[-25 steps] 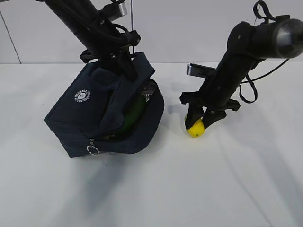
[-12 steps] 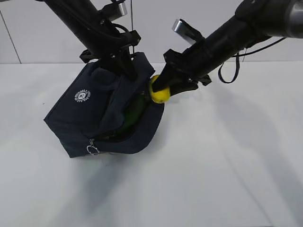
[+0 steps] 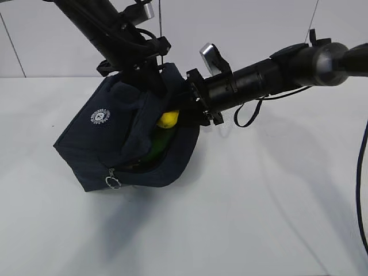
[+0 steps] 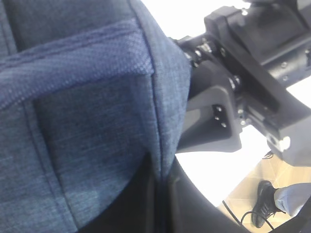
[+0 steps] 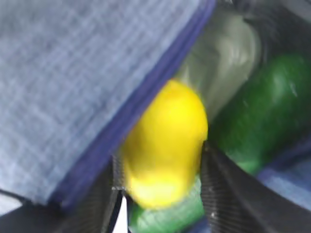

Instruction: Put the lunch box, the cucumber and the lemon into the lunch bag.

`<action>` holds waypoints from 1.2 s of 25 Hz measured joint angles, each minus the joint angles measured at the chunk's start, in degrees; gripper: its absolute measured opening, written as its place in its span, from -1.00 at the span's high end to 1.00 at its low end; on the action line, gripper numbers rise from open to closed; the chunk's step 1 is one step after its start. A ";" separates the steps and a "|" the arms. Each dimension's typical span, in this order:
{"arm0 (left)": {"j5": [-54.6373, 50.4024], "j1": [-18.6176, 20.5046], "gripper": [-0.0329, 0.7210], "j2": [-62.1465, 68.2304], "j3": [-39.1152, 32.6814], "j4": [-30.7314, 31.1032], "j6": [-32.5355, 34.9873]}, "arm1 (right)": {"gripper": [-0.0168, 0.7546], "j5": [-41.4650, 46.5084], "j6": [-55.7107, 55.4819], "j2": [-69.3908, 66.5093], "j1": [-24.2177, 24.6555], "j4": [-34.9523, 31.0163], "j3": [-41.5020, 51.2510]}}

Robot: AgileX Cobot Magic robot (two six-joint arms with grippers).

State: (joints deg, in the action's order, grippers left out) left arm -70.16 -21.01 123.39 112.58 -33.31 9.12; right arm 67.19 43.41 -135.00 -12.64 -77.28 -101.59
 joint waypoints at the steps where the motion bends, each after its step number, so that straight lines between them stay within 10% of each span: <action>1: 0.00 0.00 0.94 0.00 0.00 0.00 0.00 | -0.15 0.00 0.31 -0.33 0.00 -0.87 0.00; 16: 0.00 0.00 0.94 0.00 0.00 0.00 0.00 | -0.18 0.41 -0.15 -0.77 1.96 -1.16 0.00; 30: 0.00 0.00 0.94 0.00 0.00 -0.11 0.00 | -0.18 1.00 -8.53 5.30 8.27 21.57 -0.12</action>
State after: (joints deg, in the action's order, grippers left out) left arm -70.16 -21.01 123.39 112.58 -33.41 9.12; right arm 68.19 34.88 -129.70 -4.37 -55.71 -101.71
